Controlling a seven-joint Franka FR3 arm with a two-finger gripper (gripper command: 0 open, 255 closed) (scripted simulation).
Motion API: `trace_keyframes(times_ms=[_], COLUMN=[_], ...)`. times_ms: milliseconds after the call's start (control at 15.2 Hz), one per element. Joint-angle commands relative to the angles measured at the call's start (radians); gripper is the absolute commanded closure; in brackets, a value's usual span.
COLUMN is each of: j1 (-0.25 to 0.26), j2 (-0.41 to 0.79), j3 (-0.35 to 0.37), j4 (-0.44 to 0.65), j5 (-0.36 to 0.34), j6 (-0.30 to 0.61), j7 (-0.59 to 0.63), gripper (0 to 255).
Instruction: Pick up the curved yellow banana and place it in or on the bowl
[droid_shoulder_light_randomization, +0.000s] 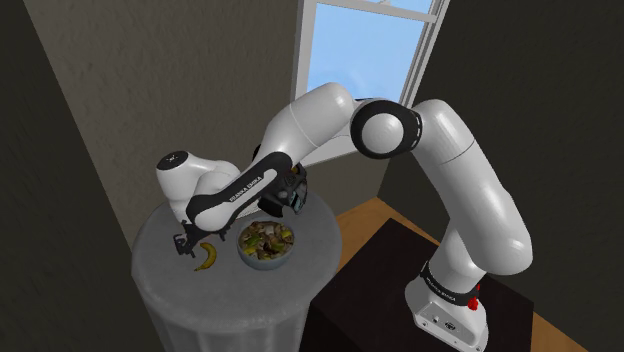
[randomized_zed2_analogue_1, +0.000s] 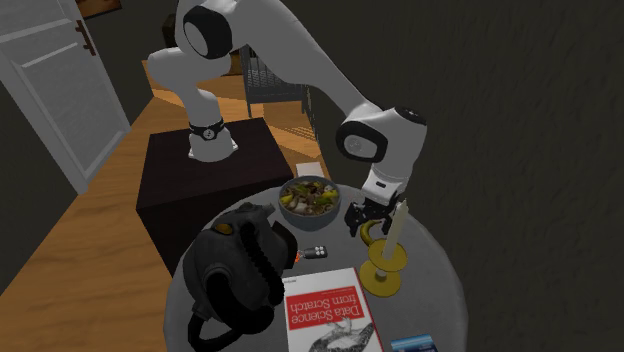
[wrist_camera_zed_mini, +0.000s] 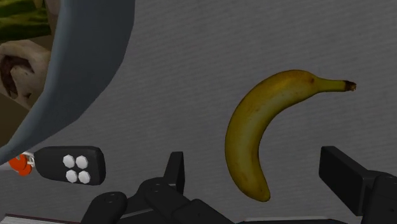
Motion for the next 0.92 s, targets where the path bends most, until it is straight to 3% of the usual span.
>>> trace_keyframes(times_ms=[0,198,264,858], j1=[0.0,0.0,-0.001,0.0], j2=[0.001,0.001,0.001,0.001], j3=[-0.001,-0.001,-0.001,-0.001], j4=[-0.001,-0.001,-0.002,-0.001], j5=[0.0,-0.001,-0.001,-0.001], j6=[0.002,0.002,0.002,0.002], j7=[0.001,0.001,0.001,0.001], gripper=[0,0,255,255])
